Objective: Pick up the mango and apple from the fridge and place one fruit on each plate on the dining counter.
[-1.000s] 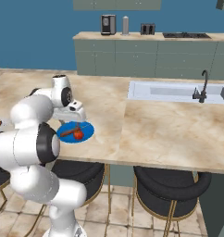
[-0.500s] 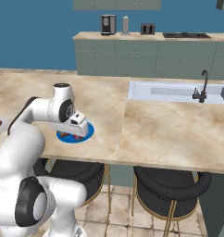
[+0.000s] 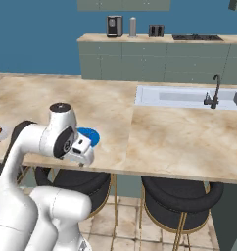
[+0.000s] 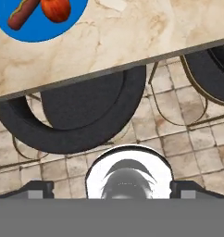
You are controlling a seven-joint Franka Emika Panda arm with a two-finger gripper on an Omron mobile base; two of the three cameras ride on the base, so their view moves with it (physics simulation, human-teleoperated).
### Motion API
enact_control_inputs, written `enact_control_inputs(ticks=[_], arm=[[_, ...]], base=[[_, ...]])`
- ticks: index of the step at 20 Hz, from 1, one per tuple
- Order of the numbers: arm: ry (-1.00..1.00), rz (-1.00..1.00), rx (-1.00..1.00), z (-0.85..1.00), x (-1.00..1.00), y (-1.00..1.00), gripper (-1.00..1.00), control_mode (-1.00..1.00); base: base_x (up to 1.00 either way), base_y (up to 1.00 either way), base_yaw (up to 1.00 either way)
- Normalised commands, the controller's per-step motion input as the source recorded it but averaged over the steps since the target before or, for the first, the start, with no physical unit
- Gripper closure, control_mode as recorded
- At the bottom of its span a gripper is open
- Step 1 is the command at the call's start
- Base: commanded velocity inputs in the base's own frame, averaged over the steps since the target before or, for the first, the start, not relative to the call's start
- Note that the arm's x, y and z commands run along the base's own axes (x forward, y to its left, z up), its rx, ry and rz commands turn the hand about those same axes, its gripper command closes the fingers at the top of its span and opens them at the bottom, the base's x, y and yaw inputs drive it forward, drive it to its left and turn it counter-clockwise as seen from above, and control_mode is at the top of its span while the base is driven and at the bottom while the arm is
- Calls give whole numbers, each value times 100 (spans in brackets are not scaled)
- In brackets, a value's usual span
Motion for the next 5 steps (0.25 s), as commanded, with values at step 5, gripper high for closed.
enact_control_inputs(ticks=[5], arm=[[-10,0,0,58,-91,0,-100,-100]], base=[[0,0,0]])
